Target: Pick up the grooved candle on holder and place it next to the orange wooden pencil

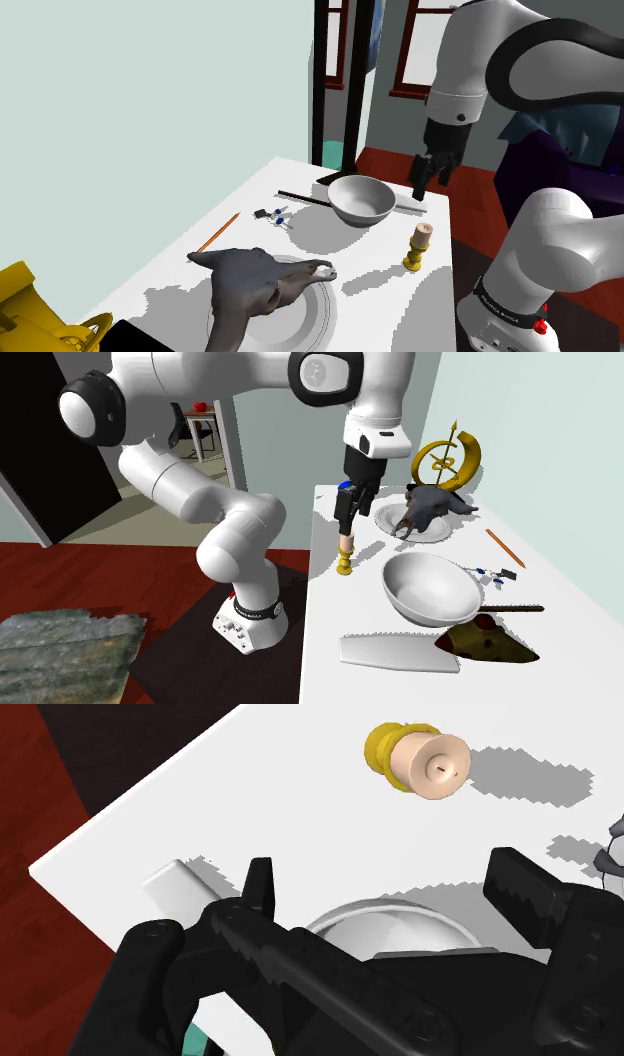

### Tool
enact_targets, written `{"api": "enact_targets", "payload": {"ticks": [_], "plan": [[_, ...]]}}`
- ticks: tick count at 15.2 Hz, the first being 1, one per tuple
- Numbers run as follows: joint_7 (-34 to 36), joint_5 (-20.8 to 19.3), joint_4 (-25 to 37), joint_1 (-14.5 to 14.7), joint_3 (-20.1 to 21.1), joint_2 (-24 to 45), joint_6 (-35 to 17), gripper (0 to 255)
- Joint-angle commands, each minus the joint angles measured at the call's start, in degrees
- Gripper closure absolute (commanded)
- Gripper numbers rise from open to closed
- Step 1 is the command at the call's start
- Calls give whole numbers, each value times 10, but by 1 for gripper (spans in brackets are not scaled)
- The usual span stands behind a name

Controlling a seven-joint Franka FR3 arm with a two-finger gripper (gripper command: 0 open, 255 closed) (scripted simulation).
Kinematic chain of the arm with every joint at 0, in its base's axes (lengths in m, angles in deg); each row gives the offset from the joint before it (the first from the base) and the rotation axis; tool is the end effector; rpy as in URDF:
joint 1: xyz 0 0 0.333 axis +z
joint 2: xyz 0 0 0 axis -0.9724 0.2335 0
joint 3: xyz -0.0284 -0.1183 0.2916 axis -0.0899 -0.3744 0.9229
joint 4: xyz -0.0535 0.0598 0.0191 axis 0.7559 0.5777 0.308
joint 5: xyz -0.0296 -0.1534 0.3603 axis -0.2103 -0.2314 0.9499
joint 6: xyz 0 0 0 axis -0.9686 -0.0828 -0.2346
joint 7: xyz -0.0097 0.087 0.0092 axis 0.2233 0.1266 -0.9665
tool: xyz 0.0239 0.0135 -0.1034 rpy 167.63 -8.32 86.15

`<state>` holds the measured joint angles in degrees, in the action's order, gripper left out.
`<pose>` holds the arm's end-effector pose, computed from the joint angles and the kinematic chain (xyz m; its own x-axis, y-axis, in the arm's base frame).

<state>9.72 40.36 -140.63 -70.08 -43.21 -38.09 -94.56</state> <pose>0.2210 0.0907 0.5217 0.9868 -0.1558 -0.0445 -0.1553 -0.9878 0.0130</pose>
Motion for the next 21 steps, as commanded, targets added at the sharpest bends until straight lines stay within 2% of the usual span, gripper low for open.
{"api": "enact_targets", "payload": {"ticks": [1, 6, 13, 21], "plan": [[18, 23, -35, 16, 24, -22, -10, 0], [61, 81, -86, 56, 86, -50, -29, 0], [61, 103, -146, 70, 105, -60, -78, 0], [61, 103, -146, 70, 105, -60, -78, 0]]}}
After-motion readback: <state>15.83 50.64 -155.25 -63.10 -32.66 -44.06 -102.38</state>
